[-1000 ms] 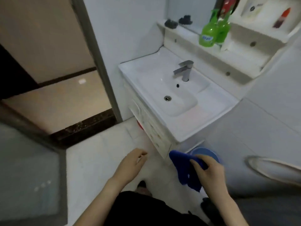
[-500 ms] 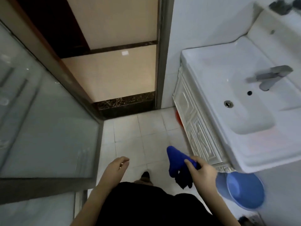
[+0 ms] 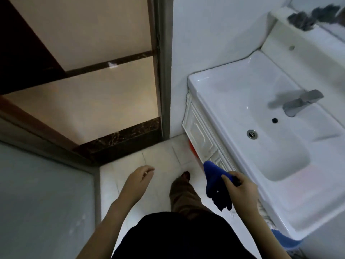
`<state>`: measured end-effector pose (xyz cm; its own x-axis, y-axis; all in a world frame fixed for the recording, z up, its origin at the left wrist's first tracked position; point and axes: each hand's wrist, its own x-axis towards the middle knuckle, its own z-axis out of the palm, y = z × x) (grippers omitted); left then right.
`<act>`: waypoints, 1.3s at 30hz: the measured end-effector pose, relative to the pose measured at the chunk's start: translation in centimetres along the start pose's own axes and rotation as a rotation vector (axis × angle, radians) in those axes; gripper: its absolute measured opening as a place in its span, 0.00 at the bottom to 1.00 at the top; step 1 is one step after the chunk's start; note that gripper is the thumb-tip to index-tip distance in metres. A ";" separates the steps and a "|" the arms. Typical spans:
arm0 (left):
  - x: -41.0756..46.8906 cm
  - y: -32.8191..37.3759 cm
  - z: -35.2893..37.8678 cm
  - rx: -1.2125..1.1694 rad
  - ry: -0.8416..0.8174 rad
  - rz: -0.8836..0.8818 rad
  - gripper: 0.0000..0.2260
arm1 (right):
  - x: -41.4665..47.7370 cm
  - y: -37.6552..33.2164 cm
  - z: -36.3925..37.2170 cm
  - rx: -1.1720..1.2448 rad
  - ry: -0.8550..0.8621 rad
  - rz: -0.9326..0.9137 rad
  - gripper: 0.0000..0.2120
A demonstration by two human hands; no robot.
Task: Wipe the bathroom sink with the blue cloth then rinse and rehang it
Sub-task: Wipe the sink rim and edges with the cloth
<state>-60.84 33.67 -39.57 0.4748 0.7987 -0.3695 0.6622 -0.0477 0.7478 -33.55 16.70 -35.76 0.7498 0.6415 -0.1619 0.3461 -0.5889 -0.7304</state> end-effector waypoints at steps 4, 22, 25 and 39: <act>6.5 1.4 -0.3 -0.041 -0.014 -0.057 0.09 | 7.1 -1.9 1.3 -0.034 0.012 -0.040 0.04; 36.8 19.8 -4.9 0.118 -0.257 0.345 0.13 | 29.4 -15.0 1.8 0.161 0.139 -0.018 0.05; 41.5 23.0 -4.0 0.177 -0.437 0.477 0.22 | 30.8 -16.7 1.7 0.160 0.177 0.019 0.04; 48.3 28.8 -0.8 0.228 -0.770 0.689 0.07 | 31.5 -16.8 1.9 0.352 0.446 0.308 0.06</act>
<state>-19.31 71.36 -35.38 0.9759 -0.0357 -0.2151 0.1655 -0.5213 0.8372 -16.84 47.70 -29.88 0.9740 0.1580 -0.1626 -0.0711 -0.4682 -0.8808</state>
